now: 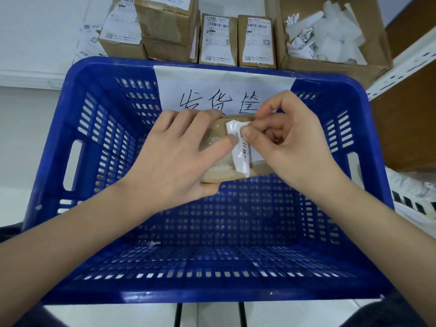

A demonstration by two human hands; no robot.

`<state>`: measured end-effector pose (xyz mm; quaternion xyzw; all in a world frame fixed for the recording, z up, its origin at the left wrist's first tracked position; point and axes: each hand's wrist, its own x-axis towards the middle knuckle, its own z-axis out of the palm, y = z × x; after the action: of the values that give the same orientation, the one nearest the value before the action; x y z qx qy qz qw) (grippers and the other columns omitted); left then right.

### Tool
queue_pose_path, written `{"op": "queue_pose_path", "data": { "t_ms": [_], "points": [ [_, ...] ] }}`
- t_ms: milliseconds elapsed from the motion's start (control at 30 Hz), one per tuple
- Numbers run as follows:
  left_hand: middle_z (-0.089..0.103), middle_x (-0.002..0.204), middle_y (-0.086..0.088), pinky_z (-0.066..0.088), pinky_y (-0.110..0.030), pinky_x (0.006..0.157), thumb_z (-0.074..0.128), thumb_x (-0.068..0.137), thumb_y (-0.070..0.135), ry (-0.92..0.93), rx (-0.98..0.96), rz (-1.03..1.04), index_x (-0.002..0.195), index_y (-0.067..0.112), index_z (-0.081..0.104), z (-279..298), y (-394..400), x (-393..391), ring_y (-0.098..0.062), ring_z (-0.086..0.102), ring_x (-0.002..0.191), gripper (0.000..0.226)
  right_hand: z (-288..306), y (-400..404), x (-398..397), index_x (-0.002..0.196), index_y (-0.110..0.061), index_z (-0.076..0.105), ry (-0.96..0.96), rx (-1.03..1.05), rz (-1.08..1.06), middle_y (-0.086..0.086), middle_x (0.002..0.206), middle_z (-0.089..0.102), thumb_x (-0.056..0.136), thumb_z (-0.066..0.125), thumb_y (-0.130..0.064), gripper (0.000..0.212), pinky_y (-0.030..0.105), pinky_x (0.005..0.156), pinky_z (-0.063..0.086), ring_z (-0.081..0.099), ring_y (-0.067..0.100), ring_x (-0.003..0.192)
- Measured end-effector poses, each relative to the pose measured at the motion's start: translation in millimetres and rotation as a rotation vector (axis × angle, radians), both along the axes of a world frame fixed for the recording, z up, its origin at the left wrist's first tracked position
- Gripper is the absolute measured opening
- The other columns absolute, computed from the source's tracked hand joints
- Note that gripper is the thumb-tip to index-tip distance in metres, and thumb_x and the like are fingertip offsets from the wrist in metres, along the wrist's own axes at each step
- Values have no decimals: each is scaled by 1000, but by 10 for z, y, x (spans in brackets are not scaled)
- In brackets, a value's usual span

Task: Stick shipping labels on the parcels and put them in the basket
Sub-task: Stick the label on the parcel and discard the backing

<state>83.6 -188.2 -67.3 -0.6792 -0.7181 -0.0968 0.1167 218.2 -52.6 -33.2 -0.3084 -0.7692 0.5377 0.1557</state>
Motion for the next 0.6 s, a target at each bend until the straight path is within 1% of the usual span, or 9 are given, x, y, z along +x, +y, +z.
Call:
{"op": "queue_pose_path", "data": {
  "t_ms": [33, 100, 167, 233, 300, 367, 433, 600],
  "points": [
    [59, 120, -21, 36, -43, 75, 74, 67, 48, -8, 4, 13, 113, 15, 45, 11, 3, -7, -37, 57, 95, 64, 24, 1, -4, 91, -18, 50, -34, -44, 24, 8, 72, 69, 87, 68, -13, 19, 17, 48, 41, 50, 6, 48],
    [60, 119, -20, 35, -41, 74, 66, 71, 48, -27, 21, 43, 111, 12, 44, 40, 14, -29, -37, 59, 94, 58, 60, -13, -7, 95, -15, 55, -102, -119, 84, 5, 68, 70, 86, 67, -20, 16, 18, 46, 43, 52, 4, 44],
    [60, 120, -19, 35, -42, 74, 63, 72, 46, -29, 32, 50, 109, 10, 44, 55, 24, -47, -37, 59, 95, 55, 61, -53, -6, 87, -16, 60, -133, -118, 109, 1, 64, 68, 85, 69, -22, 10, 20, 50, 48, 53, 3, 44],
    [60, 120, -20, 35, -42, 74, 61, 72, 45, -25, 32, 38, 108, 10, 44, 51, 25, -42, -37, 59, 95, 53, 33, -82, -5, 79, -20, 64, -151, -71, 101, 0, 66, 68, 83, 71, -26, 10, 25, 56, 51, 55, 5, 49],
    [60, 120, -20, 34, -42, 74, 60, 71, 45, -20, 27, 31, 107, 9, 44, 41, 23, -31, -37, 59, 94, 53, 0, -80, -4, 76, -21, 66, -161, -41, 79, 0, 67, 68, 83, 70, -24, 9, 33, 61, 55, 59, 14, 54],
    [60, 120, -20, 34, -42, 74, 64, 67, 44, -10, 16, 27, 108, 8, 44, 34, 24, -29, -36, 58, 94, 58, -21, -54, -1, 75, -19, 65, -173, -1, 62, 2, 68, 67, 86, 67, -18, 11, 38, 64, 57, 62, 21, 59],
    [59, 120, -20, 33, -42, 75, 66, 65, 44, -14, 8, 24, 108, 8, 44, 39, 25, -34, -36, 58, 95, 60, -25, -28, 0, 76, -18, 65, -179, 26, 76, 3, 69, 66, 88, 65, -15, 13, 39, 65, 56, 63, 22, 60],
    [59, 120, -20, 33, -42, 75, 61, 65, 47, -31, -10, 19, 109, 8, 43, 38, 28, -22, -36, 57, 94, 61, -28, 18, -1, 75, -14, 62, -189, 115, 125, 5, 69, 67, 90, 62, -11, 15, 45, 69, 53, 64, 26, 65]
  ]
}}
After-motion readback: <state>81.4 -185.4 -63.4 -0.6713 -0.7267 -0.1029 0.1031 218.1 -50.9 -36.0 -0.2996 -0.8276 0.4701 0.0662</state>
